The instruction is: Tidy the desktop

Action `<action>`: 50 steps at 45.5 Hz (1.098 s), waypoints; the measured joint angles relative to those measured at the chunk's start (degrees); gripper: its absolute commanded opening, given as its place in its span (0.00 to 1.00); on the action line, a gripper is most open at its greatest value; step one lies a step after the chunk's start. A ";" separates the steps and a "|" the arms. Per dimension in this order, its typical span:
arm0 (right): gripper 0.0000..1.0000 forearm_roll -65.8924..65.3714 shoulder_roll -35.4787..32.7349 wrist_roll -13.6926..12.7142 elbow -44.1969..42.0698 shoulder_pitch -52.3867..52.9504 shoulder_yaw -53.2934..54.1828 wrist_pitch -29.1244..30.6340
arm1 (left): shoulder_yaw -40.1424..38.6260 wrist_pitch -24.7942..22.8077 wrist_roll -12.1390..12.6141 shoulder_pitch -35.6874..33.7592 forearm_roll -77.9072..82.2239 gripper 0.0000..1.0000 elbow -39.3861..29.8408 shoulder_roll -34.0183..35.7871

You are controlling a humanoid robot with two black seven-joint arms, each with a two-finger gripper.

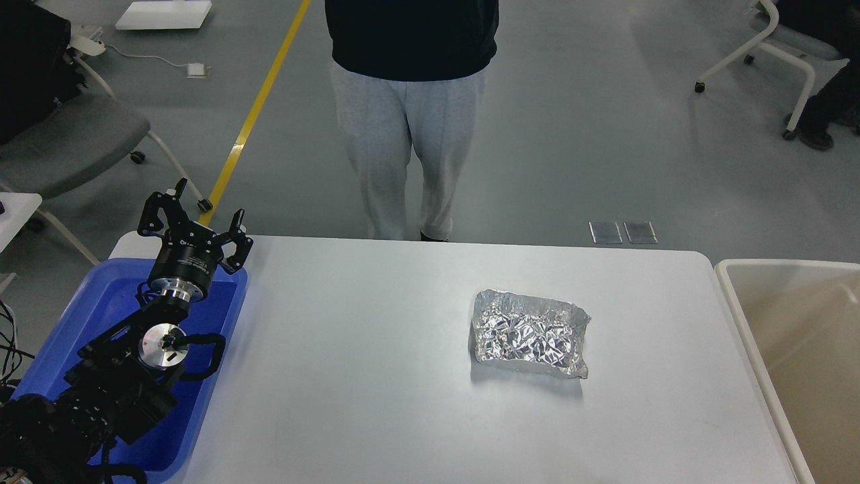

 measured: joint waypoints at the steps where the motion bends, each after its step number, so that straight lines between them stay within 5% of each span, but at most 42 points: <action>1: 1.00 0.16 -0.44 0.02 1.26 0.00 0.50 0.18 | 0.00 0.00 0.00 0.00 0.00 1.00 0.01 0.00; 13: 1.00 1.45 -3.39 0.63 22.28 -4.55 13.25 1.68 | -0.02 0.00 0.01 0.00 0.01 1.00 0.01 0.00; 21: 1.00 -0.12 0.01 5.94 29.17 -9.82 21.94 2.05 | -0.02 0.00 0.04 0.00 0.01 1.00 0.02 0.00; 31: 1.00 -6.65 7.22 11.58 32.42 -13.84 27.78 2.17 | -0.03 0.00 0.03 0.00 0.01 1.00 0.02 0.00; 50: 1.00 -12.45 15.51 14.17 32.99 -15.70 29.51 0.53 | -0.04 -0.05 0.03 0.00 0.01 1.00 0.02 0.00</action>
